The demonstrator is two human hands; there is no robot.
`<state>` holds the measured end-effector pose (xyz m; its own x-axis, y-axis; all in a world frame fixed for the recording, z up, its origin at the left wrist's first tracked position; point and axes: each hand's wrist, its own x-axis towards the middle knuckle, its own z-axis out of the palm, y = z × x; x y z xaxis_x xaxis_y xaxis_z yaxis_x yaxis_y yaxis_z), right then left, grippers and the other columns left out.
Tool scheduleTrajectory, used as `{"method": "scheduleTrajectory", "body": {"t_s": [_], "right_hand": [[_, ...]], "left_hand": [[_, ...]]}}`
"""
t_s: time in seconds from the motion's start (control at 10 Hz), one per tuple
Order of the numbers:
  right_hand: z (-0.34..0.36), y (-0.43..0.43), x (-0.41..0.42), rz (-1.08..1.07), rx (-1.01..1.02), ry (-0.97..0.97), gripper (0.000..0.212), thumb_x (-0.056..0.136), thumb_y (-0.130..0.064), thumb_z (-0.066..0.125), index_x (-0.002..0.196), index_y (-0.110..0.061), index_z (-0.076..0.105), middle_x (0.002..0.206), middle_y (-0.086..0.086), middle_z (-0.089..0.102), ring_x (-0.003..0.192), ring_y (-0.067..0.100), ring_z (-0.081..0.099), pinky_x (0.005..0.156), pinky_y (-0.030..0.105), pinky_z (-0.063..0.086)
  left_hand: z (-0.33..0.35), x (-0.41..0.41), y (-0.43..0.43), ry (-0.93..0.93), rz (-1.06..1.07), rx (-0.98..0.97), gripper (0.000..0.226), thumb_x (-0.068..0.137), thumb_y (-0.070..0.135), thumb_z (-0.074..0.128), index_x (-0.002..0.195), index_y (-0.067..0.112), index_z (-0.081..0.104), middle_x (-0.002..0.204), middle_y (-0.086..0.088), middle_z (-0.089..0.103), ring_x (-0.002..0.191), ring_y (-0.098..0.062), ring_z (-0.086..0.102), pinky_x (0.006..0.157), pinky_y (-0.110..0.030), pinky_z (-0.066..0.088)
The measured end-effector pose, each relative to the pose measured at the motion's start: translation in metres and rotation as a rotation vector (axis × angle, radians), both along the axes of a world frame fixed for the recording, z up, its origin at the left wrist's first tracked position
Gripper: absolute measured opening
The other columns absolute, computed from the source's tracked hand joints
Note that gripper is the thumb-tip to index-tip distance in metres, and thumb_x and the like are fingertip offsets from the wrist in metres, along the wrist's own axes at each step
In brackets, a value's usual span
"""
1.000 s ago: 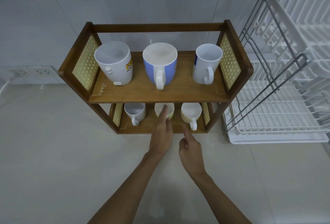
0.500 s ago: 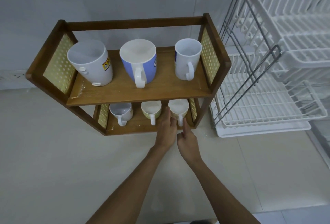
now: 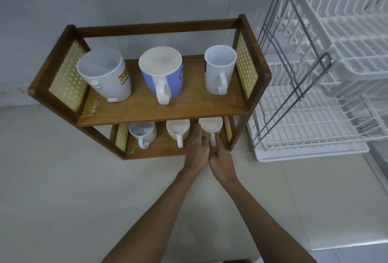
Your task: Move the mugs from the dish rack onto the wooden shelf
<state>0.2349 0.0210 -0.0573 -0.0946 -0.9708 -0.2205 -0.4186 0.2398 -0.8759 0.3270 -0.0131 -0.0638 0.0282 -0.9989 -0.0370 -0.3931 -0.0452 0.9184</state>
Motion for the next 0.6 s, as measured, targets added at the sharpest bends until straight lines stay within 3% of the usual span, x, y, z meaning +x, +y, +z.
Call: {"method": "scheduleTrajectory", "body": {"t_s": [0.2,0.4,0.5,0.6], "right_hand": [[0.006,-0.003,-0.001,-0.005,-0.003,-0.005,0.060,0.105,-0.013,0.045,0.162,-0.023,0.028,0.134,0.014,0.068,0.113,0.029,0.068,0.095,0.036,0.054],[0.006,-0.002,0.000,0.000,-0.001,0.019,0.060,0.105,-0.012,0.045,0.162,-0.021,0.027,0.133,0.015,0.068,0.112,0.030,0.069,0.090,0.031,0.053],[0.005,-0.003,-0.002,0.017,-0.017,0.034,0.060,0.105,-0.013,0.046,0.161,-0.020,0.028,0.129,0.014,0.070,0.109,0.029,0.070,0.089,0.034,0.055],[0.008,0.002,-0.004,0.046,-0.096,0.031,0.055,0.104,-0.013,0.050,0.157,-0.019,0.036,0.128,0.008,0.071,0.109,0.024,0.071,0.089,0.032,0.057]], "left_hand": [[0.004,-0.001,-0.001,-0.004,0.011,-0.010,0.032,0.108,0.017,0.043,0.132,0.038,0.035,0.117,0.041,0.036,0.106,0.041,0.030,0.086,0.011,0.023],[0.003,0.001,0.000,0.018,0.001,0.030,0.036,0.108,0.023,0.043,0.142,0.032,0.038,0.118,0.041,0.036,0.105,0.042,0.029,0.084,0.012,0.023],[0.007,0.001,0.001,0.044,-0.020,-0.006,0.031,0.107,0.029,0.046,0.136,0.039,0.041,0.130,0.028,0.051,0.121,0.022,0.042,0.100,-0.002,0.031],[0.008,0.002,0.014,0.130,-0.068,-0.047,0.041,0.105,0.031,0.050,0.146,0.034,0.042,0.144,0.014,0.054,0.134,0.000,0.047,0.109,-0.021,0.039]]}}
